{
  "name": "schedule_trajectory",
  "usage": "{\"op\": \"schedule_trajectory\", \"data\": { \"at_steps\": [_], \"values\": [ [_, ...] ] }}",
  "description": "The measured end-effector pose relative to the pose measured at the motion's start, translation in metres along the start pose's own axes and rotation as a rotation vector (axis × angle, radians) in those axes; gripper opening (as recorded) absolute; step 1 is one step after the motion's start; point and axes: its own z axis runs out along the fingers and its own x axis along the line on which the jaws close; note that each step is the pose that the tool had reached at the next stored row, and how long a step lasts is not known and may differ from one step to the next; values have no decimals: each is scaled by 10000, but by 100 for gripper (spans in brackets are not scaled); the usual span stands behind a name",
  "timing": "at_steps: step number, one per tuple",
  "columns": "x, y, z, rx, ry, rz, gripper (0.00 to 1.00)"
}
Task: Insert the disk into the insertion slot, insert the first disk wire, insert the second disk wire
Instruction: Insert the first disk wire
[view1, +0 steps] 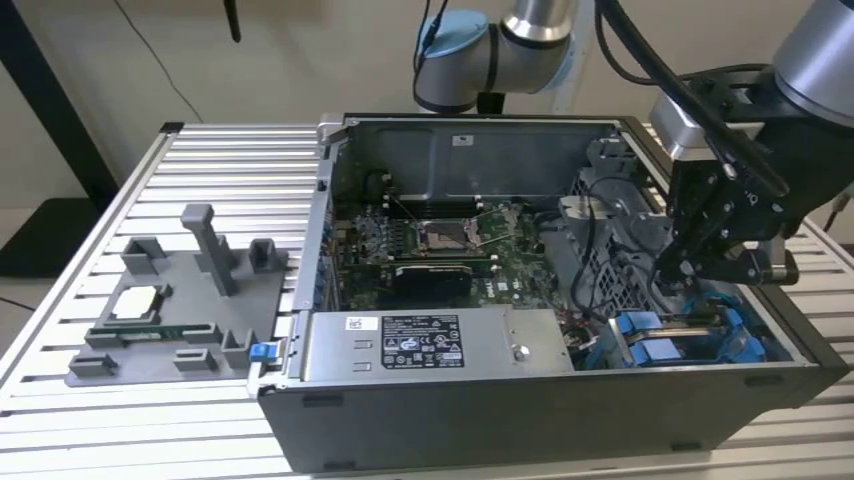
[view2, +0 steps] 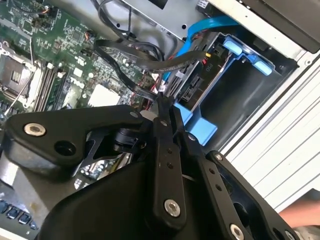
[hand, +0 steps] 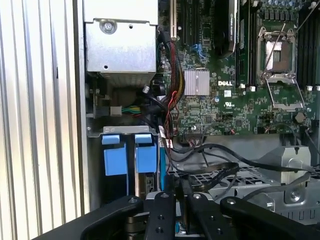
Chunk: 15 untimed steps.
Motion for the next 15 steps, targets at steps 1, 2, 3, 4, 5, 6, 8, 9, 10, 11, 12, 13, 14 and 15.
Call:
{"op": "schedule_trajectory", "data": {
  "at_steps": [1, 2, 3, 4, 5, 6, 8, 9, 10, 11, 12, 13, 14, 15],
  "values": [
    [0, 0, 4, 0, 1, 0, 0],
    [0, 0, 4, 0, 2, 0, 0],
    [1, -1, 4, 0, 3, 0, 0],
    [1, 0, 5, 0, 2, 0, 0],
    [1, 0, 7, 0, 0, 0, 0],
    [1, 0, 7, 0, 0, 0, 0],
    [2, 0, 12, 0, -3, 0, 0],
    [2, -1, 17, 0, -3, 0, 0],
    [3, -1, 21, 0, 0, 0, 0],
    [4, -1, 27, 0, -1, 0, 0],
    [5, -1, 33, 0, -1, 0, 0],
    [6, -1, 40, 0, -1, 0, 0],
    [7, -1, 46, 0, -1, 0, 0],
    [9, -1, 53, -1, -1, 0, 0]
  ]
}}
